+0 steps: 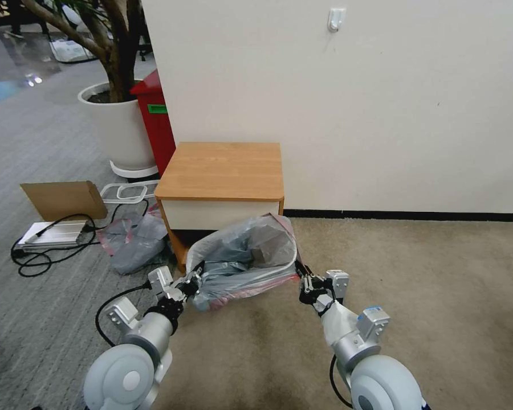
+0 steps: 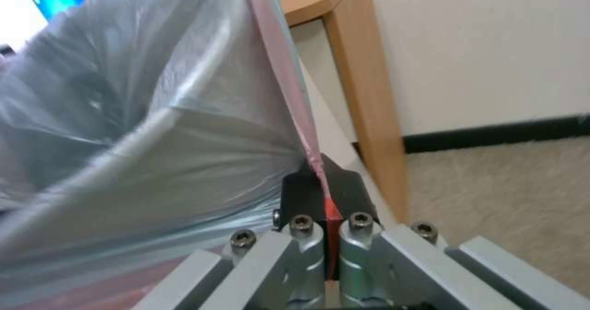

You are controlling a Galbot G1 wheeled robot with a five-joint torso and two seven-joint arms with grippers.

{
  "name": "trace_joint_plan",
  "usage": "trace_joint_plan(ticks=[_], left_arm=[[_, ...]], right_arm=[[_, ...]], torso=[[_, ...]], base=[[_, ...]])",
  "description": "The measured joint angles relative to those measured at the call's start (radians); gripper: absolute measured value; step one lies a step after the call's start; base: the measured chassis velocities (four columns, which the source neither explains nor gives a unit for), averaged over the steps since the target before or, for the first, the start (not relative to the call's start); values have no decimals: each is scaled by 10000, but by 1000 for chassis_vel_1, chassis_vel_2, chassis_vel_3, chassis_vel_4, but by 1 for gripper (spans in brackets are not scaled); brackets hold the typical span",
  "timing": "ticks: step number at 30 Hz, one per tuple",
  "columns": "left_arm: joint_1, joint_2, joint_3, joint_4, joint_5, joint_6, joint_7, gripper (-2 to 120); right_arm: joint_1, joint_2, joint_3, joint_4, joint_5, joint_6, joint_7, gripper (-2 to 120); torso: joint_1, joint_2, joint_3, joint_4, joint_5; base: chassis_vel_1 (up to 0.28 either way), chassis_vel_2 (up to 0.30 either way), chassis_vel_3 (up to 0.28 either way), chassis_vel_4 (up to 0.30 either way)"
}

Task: Pick up the garbage bag from the table and place it over the trash can.

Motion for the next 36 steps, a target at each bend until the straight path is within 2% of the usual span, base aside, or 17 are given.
trace_joint_plan(ticks=[3,8,11,14,15,21,23,24,27,28,31,33,36], left_arm=[[69,-35,93,-55,-19,68,70,7],[96,-39,117,-77,-23,80,84,7],[114,-75,138,-150,-37,83,104,5],[151,-114,163,-162,-30,79,104,5],[172,-132,183,-162,-17,81,104,5],[185,-141,190,-143,14,80,102,5],[141,-139,171,-108,24,77,102,5],[141,-139,171,-108,24,77,102,5],[6,-92,77,66,415,78,105,5],[6,-92,77,66,415,78,105,5],[-89,-43,-54,186,1057,67,-13,5],[-136,-26,-102,202,1149,78,-108,5],[-278,21,-206,223,1234,108,-414,5]], right_arm=[[6,17,43,-47,-1205,-655,404,0],[-3,-39,74,-99,-1975,-937,508,0],[74,-155,195,-330,-3014,-1276,489,0],[122,-184,193,-431,-3472,-1398,227,0],[136,-190,194,-440,-3531,-1418,145,0],[106,-173,148,-405,-3564,-1393,41,0],[75,-152,144,-374,-3663,-1266,30,8],[75,-152,144,-374,-3663,-1266,30,8],[-151,-71,355,-171,-4512,-1174,-3,23],[-151,-71,355,-171,-4512,-1174,-3,23],[-455,-27,473,107,-4408,-1142,-161,37],[-559,-11,506,202,-4285,-1169,-261,40],[-844,49,753,338,-4157,-1156,-540,53]], torso=[[0,0,0,-2,-2],[0,0,0,0,-2],[1,0,0,-2,-4],[0,0,1,-2,4],[0,0,0,0,-5],[0,0,0,0,-2],[0,0,0,0,-2],[0,0,0,0,-2],[0,0,0,-1,-1],[0,0,0,-1,-1],[0,0,0,-1,-2],[0,0,1,-1,-2],[0,0,0,-1,-2]], base=[[0,0,0,0],[0,0,0,0],[0,0,0,0],[0,0,0,0],[0,0,0,0],[0,0,0,0],[0,0,0,0],[0,0,0,0],[0,0,0,0],[0,0,0,0],[0,0,0,0],[0,0,0,0],[0,0,0,0]])
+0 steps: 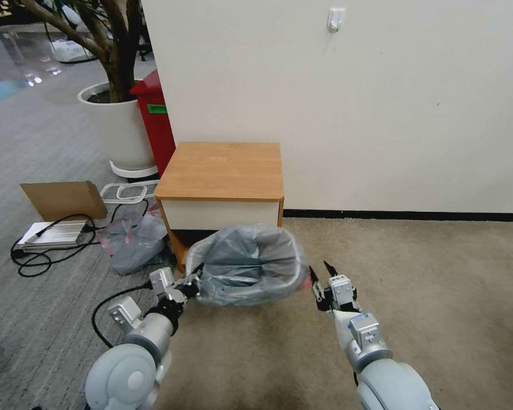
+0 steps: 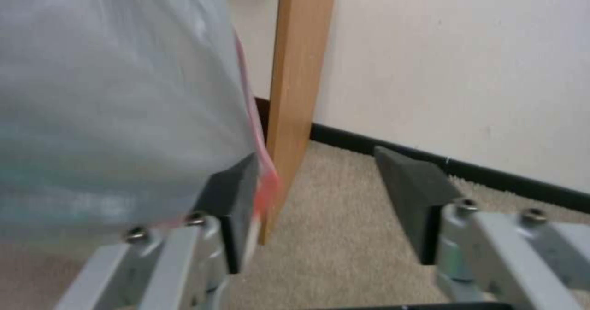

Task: Pick up the garbage bag from the table and place it over the trash can.

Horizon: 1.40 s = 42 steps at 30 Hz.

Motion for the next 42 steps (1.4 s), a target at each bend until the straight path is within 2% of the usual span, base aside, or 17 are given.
trace_joint_plan(ticks=[1,4,8,12,14,17,19,21,23,25,26,29,30,33,35,37,42], left_arm=[[0,0,0,0,0,0,0,5],[12,37,-27,55,459,80,-156,5],[72,61,30,146,1012,84,-158,5],[166,285,365,269,2400,39,256,5],[196,429,499,297,2918,-28,524,5],[208,795,803,416,4438,-338,1304,5],[203,841,846,429,4629,-383,1389,5],[181,930,1009,436,5195,-495,1562,5],[180,934,1052,436,5343,-520,1590,5],[224,933,1223,436,5927,-678,1720,5],[224,933,1223,436,5927,-678,1720,5],[345,883,1478,436,6609,-882,1842,5],[345,883,1478,436,6609,-882,1842,5],[371,714,1617,437,6941,-988,1851,5],[371,682,1636,443,7052,-1034,1851,5],[368,649,1698,490,7272,-1120,1851,5],[316,616,1841,575,7471,-1167,1851,5]], right_arm=[[0,0,0,0,0,0,0,53],[-275,199,473,121,15,193,-42,68],[-379,357,776,238,42,435,64,78],[-170,402,1123,360,422,2374,168,96],[-10,308,1202,450,439,2828,-78,98],[609,-360,1194,810,444,3327,-784,86],[727,-513,1139,870,436,3328,-874,84],[1285,-1123,801,1091,363,3186,-1295,72],[1416,-1258,686,1132,307,3107,-1424,69],[1900,-1754,156,1183,-72,2794,-1940,59],[1900,-1754,156,1183,-72,2794,-1940,59],[2465,-2426,-742,1108,-444,2296,-2611,44],[2465,-2426,-742,1108,-444,2296,-2611,44],[2862,-2921,-1478,851,-467,1779,-3011,29],[2940,-3014,-1606,794,-381,1637,-3061,25],[3129,-3285,-1969,646,69,1192,-3125,14],[3517,-3834,-2852,387,1177,248,-3067,0]], torso=[[0,0,0,0,0],[0,0,0,0,0],[1,0,0,0,0],[0,0,0,-1,3],[1,0,0,0,1],[1,0,0,0,-1],[0,0,0,-1,0],[0,0,0,2,1],[0,0,0,2,-1],[0,0,0,1,0],[0,0,0,1,0],[0,0,1,1,1],[0,0,1,1,1],[0,0,0,0,1],[0,0,1,-1,2],[0,0,0,0,2],[0,0,0,-1,1]], base=[[0,0,0,0],[0,0,0,0],[0,0,0,0],[0,0,0,0],[0,0,0,0],[0,0,0,0],[0,0,0,0],[0,0,0,0],[0,0,0,0],[0,0,0,0],[0,0,0,0],[0,0,0,0],[0,0,0,0],[0,0,0,0],[0,0,0,0],[0,0,0,0],[0,0,0,0]])
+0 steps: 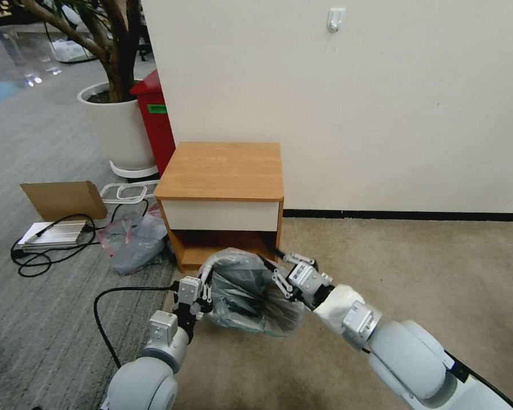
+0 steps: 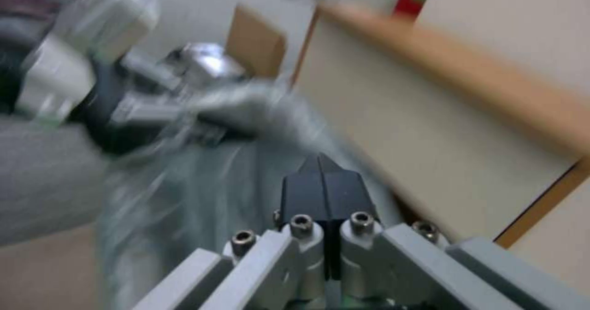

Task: Pick up the garbage bag from the table and place it over the trash can.

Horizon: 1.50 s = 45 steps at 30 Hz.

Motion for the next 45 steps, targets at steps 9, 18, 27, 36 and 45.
trace_joint_plan(ticks=[9,18,27,36,45], left_arm=[[-46,-131,369,53,431,-41,0,5],[24,-146,508,13,903,-191,2,5],[167,-177,916,-14,1315,-202,6,5],[224,-245,1250,-89,1386,-127,0,5],[89,-324,667,146,527,117,-273,5]], right_arm=[[1081,58,-1454,-861,309,-1324,193,0],[2188,405,-2618,-2255,118,-1931,458,0],[3352,1011,-3706,-3376,39,-2502,907,0],[3615,1382,-4023,-4126,-54,-2617,1124,0],[2454,887,-3026,-2755,-73,-2421,1072,0]], torso=[[0,0,0,1,-1],[0,0,0,1,-1],[0,0,0,2,-2],[0,0,1,2,0],[0,0,0,0,2]], base=[[0,0,0,0],[0,0,0,0],[0,0,0,0],[0,0,0,0],[0,0,0,0]])
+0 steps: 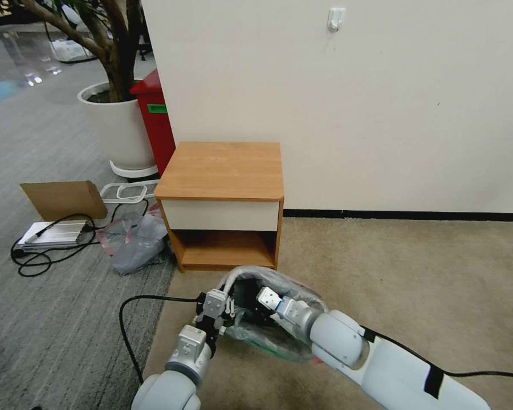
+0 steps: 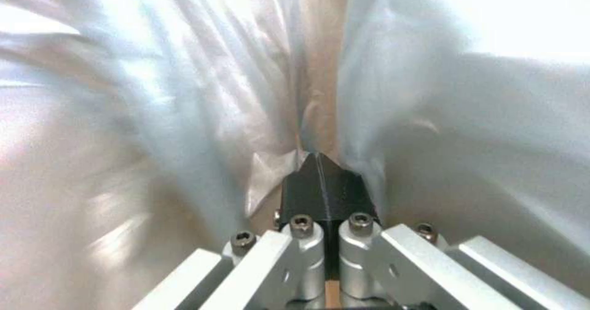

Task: Pick up the garbage bag from the table and place it over the trash can.

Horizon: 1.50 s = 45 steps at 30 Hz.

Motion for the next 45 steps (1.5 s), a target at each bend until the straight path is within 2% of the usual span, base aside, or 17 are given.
trace_joint_plan(ticks=[4,7,8,12,13,14,16,18,22,26,27,30,31,35,37,41,45], left_arm=[[-47,-57,-218,45,-513,150,-144,5],[-73,-126,-488,67,-1506,419,-499,5],[-73,-126,-488,67,-1506,419,-499,5],[-102,-162,-604,-139,-3205,1107,-1039,5],[-100,-164,-615,-264,-4000,1443,-1230,5],[-100,-164,-615,-264,-4000,1443,-1230,5],[-71,-178,-633,-451,-5129,1942,-1510,5],[-60,-184,-642,-480,-5318,2051,-1545,5],[5,-190,-664,-451,-5655,2493,-1583,5],[68,-159,-644,-340,-5748,2855,-1586,5],[68,-159,-644,-340,-5748,2855,-1586,5],[87,-109,-594,-229,-5726,2992,-1586,5],[87,-109,-594,-229,-5726,2992,-1586,5],[158,-103,-590,3,-5487,2993,-1521,5],[188,-98,-590,18,-5438,2992,-1498,5],[260,-78,-600,32,-5242,2962,-1385,5],[304,-75,-615,13,-5193,2932,-1365,9]], right_arm=[[-654,-182,567,677,-55,134,-103,0],[-1722,-440,1578,1603,-210,444,-301,0],[-1722,-440,1578,1603,-210,444,-301,0],[-2515,-613,2408,2463,-171,694,-307,0],[-2703,-584,2652,2706,-79,766,-203,0],[-2703,-584,2652,2706,-79,766,-203,0],[-2984,-273,3084,3047,293,856,117,0],[-3053,-128,3263,3119,386,930,207,0],[-3471,685,4028,3165,701,1553,617,0],[-4353,1733,5033,3043,743,2250,821,17],[-4353,1733,5033,3043,743,2250,821,17],[-4871,2258,5515,2895,704,2650,832,30],[-4871,2258,5515,2895,704,2650,832,30],[-5105,2685,5740,2690,647,2944,830,51],[-5120,2757,5752,2650,636,2974,831,53],[-5139,2981,5709,2433,494,3090,820,72],[-5124,3025,5675,2377,456,3118,806,82]], torso=[[0,0,-1,2,-3],[0,0,-1,0,-4],[0,0,-1,0,-4],[0,1,-1,0,-3],[0,1,-1,0,-1],[0,1,-1,0,-1],[0,1,0,0,-1],[0,1,-1,0,-1],[0,1,-1,2,-1],[0,0,-1,0,-2],[0,0,-1,0,-2],[0,0,-1,0,-2],[0,0,-1,0,-2],[0,1,0,0,-4],[0,0,0,1,-3],[0,1,0,1,-2],[0,0,0,2,-3]], base=[[0,0,0,0],[0,0,0,0],[0,0,0,0],[0,0,0,0],[0,0,0,0],[0,0,0,0],[0,0,0,0],[0,0,0,0],[0,0,0,0],[0,0,0,0],[0,0,0,0],[0,0,0,0],[0,0,0,0],[0,0,0,0],[0,0,0,0],[0,0,0,0],[0,0,0,0]])
